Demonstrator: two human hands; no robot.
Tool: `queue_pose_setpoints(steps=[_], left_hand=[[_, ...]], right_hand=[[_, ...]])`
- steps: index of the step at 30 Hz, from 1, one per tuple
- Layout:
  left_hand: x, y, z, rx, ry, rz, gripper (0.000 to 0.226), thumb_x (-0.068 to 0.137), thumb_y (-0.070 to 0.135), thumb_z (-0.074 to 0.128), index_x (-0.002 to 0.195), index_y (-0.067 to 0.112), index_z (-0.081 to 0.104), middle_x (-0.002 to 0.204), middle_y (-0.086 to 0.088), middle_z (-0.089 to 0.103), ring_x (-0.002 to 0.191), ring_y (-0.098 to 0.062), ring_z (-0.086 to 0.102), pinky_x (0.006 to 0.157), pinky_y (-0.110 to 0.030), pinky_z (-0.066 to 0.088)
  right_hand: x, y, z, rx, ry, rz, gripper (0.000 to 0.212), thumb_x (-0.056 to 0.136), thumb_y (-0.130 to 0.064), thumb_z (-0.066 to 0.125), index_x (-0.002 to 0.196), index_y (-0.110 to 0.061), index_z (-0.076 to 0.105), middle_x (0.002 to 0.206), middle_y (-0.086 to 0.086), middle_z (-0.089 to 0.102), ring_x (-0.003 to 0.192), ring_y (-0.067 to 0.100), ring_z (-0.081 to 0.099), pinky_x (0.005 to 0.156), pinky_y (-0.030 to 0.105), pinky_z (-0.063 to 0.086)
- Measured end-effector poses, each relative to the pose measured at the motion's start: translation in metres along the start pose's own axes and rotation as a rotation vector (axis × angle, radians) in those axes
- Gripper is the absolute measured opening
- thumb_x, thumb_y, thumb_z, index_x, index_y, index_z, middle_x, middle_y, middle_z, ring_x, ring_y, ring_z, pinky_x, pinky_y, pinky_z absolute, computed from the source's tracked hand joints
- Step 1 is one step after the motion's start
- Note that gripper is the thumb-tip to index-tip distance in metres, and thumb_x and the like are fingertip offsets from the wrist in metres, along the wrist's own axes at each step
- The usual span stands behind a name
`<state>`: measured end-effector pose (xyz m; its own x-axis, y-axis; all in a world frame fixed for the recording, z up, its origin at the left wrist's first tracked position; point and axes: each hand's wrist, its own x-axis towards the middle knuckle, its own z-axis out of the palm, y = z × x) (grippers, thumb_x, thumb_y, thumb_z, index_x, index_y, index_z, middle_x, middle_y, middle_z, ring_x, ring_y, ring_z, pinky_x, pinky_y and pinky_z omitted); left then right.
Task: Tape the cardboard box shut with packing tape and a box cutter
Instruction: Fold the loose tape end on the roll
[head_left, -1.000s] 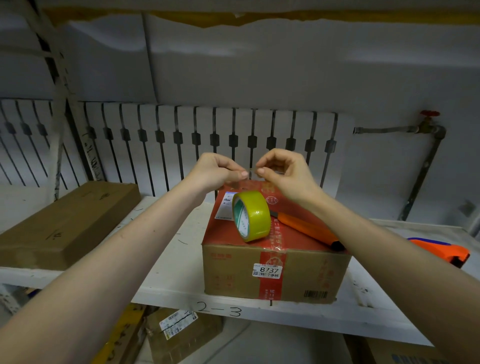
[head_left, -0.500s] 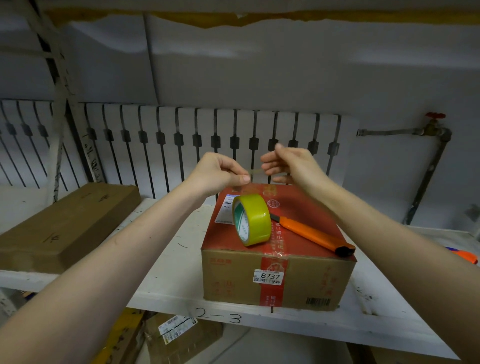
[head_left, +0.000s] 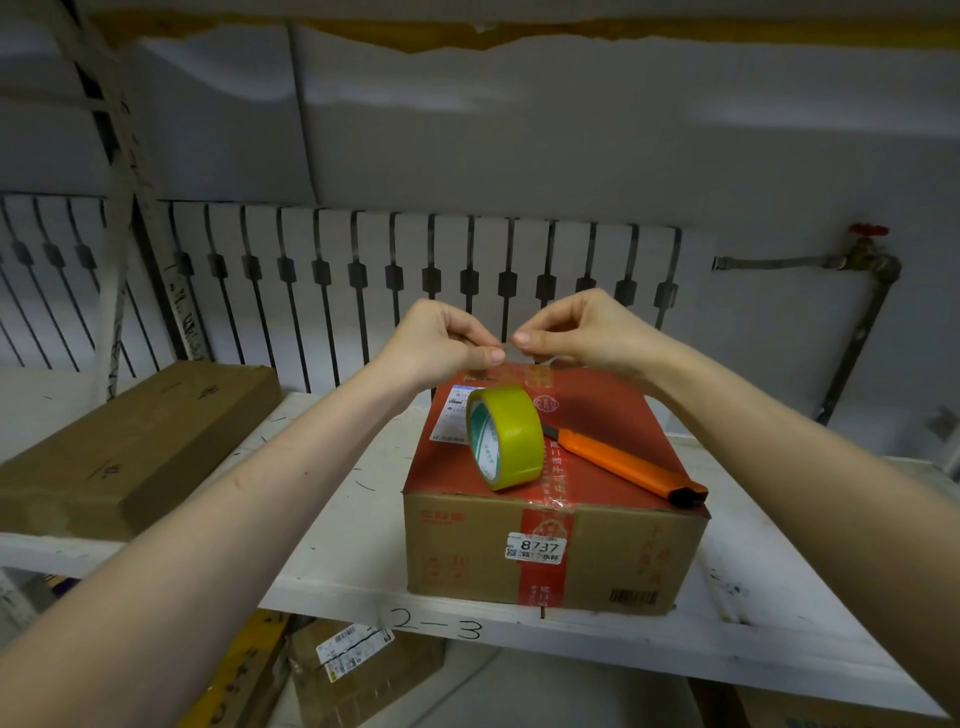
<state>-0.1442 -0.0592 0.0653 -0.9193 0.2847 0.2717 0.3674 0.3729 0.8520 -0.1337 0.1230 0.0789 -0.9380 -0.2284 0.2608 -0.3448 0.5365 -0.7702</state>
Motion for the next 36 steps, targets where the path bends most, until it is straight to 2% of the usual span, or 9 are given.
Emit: queue_pose_setpoints(steps=[5, 14, 18, 22, 25, 27, 29, 33, 36], left_hand=[[0.001, -0.001, -0.001, -0.012, -0.012, 0.008, 0.003, 0.077, 0.008, 0.072, 0.08, 0.01, 0.072, 0.075, -0.003, 0.069, 0.069, -0.01, 0.066, 0.055, -0.01, 0.052], [0.0, -0.003, -0.003, -0.002, -0.039, 0.025, 0.005, 0.078, 0.01, 0.072, 0.082, 0.01, 0.073, 0.075, -0.001, 0.069, 0.069, -0.008, 0.065, 0.052, -0.008, 0.049], [0.001, -0.004, -0.007, 0.031, -0.101, 0.042, 0.009, 0.078, 0.009, 0.071, 0.086, 0.007, 0.073, 0.077, -0.001, 0.069, 0.072, -0.009, 0.065, 0.056, -0.009, 0.051], [0.002, -0.009, -0.014, 0.042, -0.179, 0.086, 0.006, 0.079, 0.013, 0.071, 0.083, 0.016, 0.073, 0.082, 0.0, 0.072, 0.08, -0.01, 0.068, 0.069, -0.016, 0.055], [0.0, -0.013, -0.019, 0.014, -0.255, 0.135, 0.01, 0.08, 0.012, 0.069, 0.085, 0.019, 0.073, 0.086, 0.0, 0.073, 0.084, -0.011, 0.069, 0.075, -0.019, 0.056], [-0.001, -0.016, -0.022, -0.004, -0.294, 0.13, 0.011, 0.079, 0.013, 0.069, 0.088, 0.019, 0.073, 0.089, 0.001, 0.073, 0.087, -0.01, 0.069, 0.076, -0.019, 0.056], [-0.004, -0.018, -0.023, -0.028, -0.318, 0.086, 0.016, 0.075, 0.023, 0.069, 0.091, 0.02, 0.072, 0.093, 0.002, 0.073, 0.087, -0.008, 0.069, 0.07, -0.016, 0.054], [-0.004, -0.017, -0.016, 0.02, -0.189, 0.04, 0.027, 0.074, 0.041, 0.068, 0.094, 0.023, 0.071, 0.089, 0.007, 0.072, 0.08, -0.003, 0.067, 0.059, -0.008, 0.047], [0.001, -0.011, -0.008, 0.012, -0.127, 0.085, 0.013, 0.078, 0.028, 0.072, 0.087, 0.018, 0.072, 0.084, 0.0, 0.073, 0.079, -0.007, 0.068, 0.069, -0.014, 0.053]], right_hand=[[0.003, 0.004, 0.003, -0.012, 0.008, -0.025, 0.007, 0.078, -0.02, 0.073, 0.083, -0.015, 0.073, 0.075, -0.002, 0.069, 0.064, 0.001, 0.061, 0.059, 0.01, 0.049], [0.006, 0.008, 0.004, -0.108, 0.011, -0.083, 0.003, 0.081, -0.02, 0.07, 0.08, -0.018, 0.072, 0.07, -0.006, 0.067, 0.06, -0.004, 0.06, 0.06, 0.01, 0.048], [0.006, 0.007, 0.005, -0.167, 0.011, -0.125, 0.006, 0.083, -0.018, 0.068, 0.082, -0.015, 0.072, 0.07, -0.008, 0.066, 0.06, -0.005, 0.059, 0.063, 0.013, 0.049], [0.005, 0.003, 0.008, -0.214, 0.0, -0.153, 0.01, 0.086, -0.02, 0.065, 0.082, -0.015, 0.072, 0.073, -0.003, 0.068, 0.068, 0.007, 0.062, 0.069, 0.024, 0.052], [0.001, -0.002, 0.011, -0.248, -0.019, -0.172, 0.01, 0.088, -0.019, 0.063, 0.084, -0.016, 0.072, 0.076, -0.003, 0.068, 0.071, 0.007, 0.063, 0.069, 0.021, 0.05], [-0.001, -0.004, 0.014, -0.28, -0.006, -0.185, 0.01, 0.088, -0.019, 0.062, 0.084, -0.016, 0.071, 0.076, -0.004, 0.068, 0.072, 0.006, 0.062, 0.069, 0.021, 0.05], [-0.001, -0.003, 0.015, -0.3, 0.04, -0.191, 0.01, 0.088, -0.019, 0.062, 0.082, -0.019, 0.07, 0.074, -0.006, 0.066, 0.07, 0.005, 0.06, 0.066, 0.021, 0.047], [0.0, -0.002, 0.012, -0.299, 0.08, -0.181, 0.01, 0.088, -0.021, 0.062, 0.079, -0.023, 0.067, 0.075, -0.006, 0.065, 0.072, 0.007, 0.06, 0.065, 0.019, 0.044], [0.0, -0.004, 0.012, -0.329, 0.072, -0.192, 0.01, 0.088, -0.021, 0.063, 0.079, -0.023, 0.068, 0.078, -0.002, 0.067, 0.076, 0.012, 0.062, 0.069, 0.024, 0.048]])
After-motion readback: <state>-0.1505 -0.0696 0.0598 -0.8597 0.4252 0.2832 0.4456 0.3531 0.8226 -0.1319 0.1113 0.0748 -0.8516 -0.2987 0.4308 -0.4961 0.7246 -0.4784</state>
